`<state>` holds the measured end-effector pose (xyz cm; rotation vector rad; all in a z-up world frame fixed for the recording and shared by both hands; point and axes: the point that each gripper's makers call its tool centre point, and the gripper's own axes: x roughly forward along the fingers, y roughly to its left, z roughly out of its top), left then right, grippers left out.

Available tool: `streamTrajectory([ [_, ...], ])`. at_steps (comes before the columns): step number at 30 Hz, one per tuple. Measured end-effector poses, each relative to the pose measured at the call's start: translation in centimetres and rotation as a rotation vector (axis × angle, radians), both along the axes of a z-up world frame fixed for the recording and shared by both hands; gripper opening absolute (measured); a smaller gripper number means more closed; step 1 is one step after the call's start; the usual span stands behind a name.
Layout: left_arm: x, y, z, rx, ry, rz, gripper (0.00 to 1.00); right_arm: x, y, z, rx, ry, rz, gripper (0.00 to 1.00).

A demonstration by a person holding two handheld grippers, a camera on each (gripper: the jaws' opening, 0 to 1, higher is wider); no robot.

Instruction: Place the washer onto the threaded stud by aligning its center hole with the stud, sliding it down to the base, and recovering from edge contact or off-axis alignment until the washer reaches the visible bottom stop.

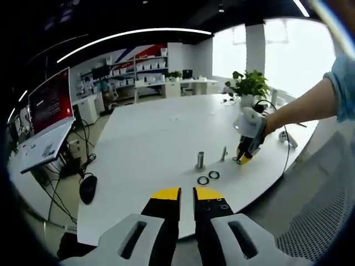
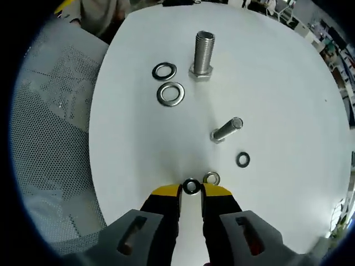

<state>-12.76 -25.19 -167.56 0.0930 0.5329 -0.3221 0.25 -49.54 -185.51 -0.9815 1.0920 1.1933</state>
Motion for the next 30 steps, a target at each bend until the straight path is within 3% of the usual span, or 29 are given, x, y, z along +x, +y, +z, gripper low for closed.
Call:
streamTrajectory([
  [7,-0.1,0.0,-0.1,0.003,0.007,-0.002,0.06,0.1,0.1,0.1,0.037,0.025,-0.044,0.16],
  [9,-0.1,0.0,-0.2,0.003,0.01,-0.004,0.06,-0.1,-0.2,0.1,0.011,0.043,-0.098,0.16],
  [13,-0.1,0.0,-0.2,0.005,0.012,-0.006,0.06,0.1,-0.8,0.2,-0.013,0.014,-0.039,0.15],
  [30,-0.1,0.0,-0.1,0.002,0.008,-0.008,0.06,0.4,-0.4,2.7,0.051,-0.001,-0.089,0.15],
])
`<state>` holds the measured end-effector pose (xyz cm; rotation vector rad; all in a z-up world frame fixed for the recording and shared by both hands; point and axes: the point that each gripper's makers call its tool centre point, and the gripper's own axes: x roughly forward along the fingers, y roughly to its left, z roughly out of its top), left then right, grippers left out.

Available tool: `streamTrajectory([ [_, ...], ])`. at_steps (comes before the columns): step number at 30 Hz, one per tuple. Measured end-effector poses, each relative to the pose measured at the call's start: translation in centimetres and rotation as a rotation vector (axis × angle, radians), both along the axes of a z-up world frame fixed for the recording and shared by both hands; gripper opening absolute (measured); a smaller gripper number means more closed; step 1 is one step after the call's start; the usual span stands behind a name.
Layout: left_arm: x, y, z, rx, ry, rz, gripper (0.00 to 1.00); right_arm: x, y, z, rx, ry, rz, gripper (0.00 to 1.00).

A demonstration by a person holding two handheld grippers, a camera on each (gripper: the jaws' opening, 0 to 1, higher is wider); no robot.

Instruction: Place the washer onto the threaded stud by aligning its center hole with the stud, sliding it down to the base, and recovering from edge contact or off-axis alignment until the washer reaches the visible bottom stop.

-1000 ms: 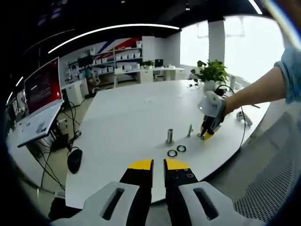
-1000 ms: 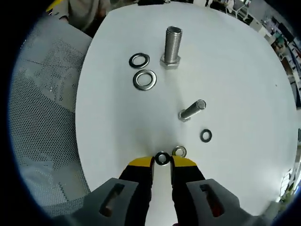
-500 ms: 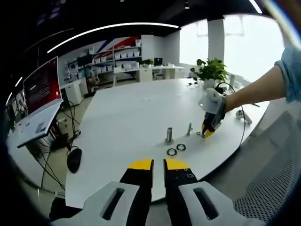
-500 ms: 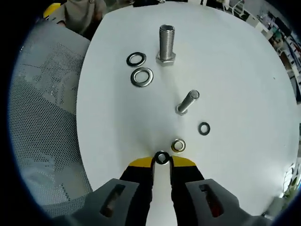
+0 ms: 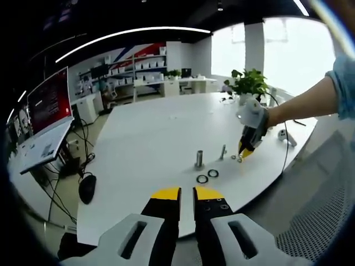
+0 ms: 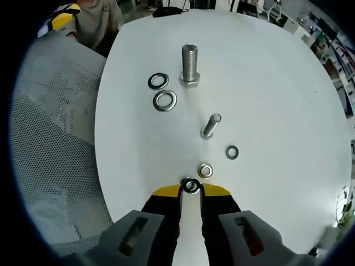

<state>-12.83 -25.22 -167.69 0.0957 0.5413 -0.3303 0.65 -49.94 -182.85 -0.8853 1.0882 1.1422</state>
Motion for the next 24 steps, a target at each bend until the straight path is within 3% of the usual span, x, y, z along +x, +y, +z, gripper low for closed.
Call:
streamTrajectory([
  [10,0.0,0.0,0.0,-0.001,-0.002,-0.002,0.06,-0.3,1.1,1.6,0.077,0.003,-0.055,0.14],
  [24,0.0,0.0,0.1,-0.002,-0.007,0.004,0.06,0.4,2.8,3.8,0.161,-0.084,-0.083,0.14],
])
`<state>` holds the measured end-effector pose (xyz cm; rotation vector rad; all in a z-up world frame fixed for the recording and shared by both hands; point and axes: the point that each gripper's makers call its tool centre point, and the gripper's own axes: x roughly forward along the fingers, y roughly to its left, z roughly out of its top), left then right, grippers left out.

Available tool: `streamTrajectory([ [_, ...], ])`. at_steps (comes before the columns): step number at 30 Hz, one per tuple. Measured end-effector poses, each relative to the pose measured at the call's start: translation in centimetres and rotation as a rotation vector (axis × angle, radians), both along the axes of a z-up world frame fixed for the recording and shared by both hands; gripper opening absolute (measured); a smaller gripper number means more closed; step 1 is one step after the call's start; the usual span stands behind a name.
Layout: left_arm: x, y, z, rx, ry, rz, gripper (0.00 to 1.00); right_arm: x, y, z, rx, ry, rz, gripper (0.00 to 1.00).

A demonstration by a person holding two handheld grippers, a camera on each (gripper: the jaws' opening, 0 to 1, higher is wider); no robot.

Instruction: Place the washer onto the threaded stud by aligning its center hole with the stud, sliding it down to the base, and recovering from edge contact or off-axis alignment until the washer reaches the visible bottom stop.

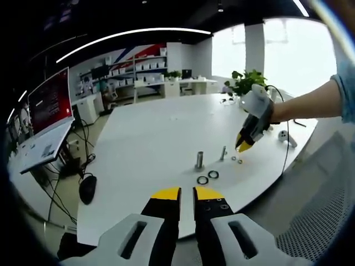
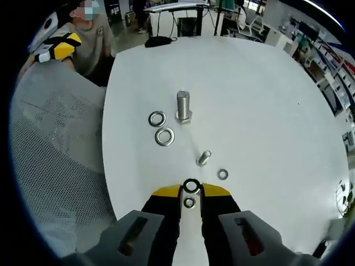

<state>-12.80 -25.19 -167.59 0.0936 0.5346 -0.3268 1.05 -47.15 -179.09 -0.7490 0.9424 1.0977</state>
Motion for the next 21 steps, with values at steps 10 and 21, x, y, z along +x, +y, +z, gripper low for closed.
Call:
streamTrajectory([
  [10,0.0,0.0,0.0,-0.001,-0.001,0.002,0.06,0.2,0.8,0.2,0.015,-0.06,0.004,0.14],
  [21,0.1,0.0,0.0,-0.002,-0.003,0.003,0.06,1.6,1.9,0.8,0.05,-0.141,-0.021,0.14],
])
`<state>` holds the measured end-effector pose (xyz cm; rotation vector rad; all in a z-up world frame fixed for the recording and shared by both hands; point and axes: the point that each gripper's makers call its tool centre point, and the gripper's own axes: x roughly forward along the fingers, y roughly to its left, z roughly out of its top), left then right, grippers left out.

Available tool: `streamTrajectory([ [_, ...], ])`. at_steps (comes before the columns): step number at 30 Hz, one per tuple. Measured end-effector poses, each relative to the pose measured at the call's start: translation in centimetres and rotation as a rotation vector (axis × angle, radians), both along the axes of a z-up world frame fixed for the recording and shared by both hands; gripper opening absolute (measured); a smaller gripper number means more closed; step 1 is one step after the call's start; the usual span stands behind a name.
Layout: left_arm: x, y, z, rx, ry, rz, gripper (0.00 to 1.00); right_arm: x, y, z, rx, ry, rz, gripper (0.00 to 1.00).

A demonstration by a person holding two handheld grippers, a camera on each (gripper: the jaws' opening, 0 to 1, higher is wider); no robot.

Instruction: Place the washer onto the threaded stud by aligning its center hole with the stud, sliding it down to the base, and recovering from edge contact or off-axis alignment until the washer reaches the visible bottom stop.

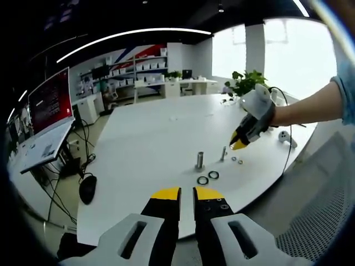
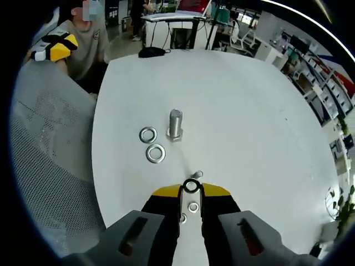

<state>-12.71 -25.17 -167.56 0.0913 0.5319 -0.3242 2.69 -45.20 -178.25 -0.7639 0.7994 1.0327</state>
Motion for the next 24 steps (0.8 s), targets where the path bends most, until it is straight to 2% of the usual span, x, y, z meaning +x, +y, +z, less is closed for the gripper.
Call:
streamTrajectory([
  [9,0.0,0.0,0.0,-0.001,-0.001,0.001,0.06,0.9,0.7,-0.1,0.022,-0.004,-0.037,0.14],
  [24,0.0,0.0,0.1,-0.003,-0.002,0.002,0.06,1.5,1.0,-0.6,-0.023,0.008,-0.017,0.14],
])
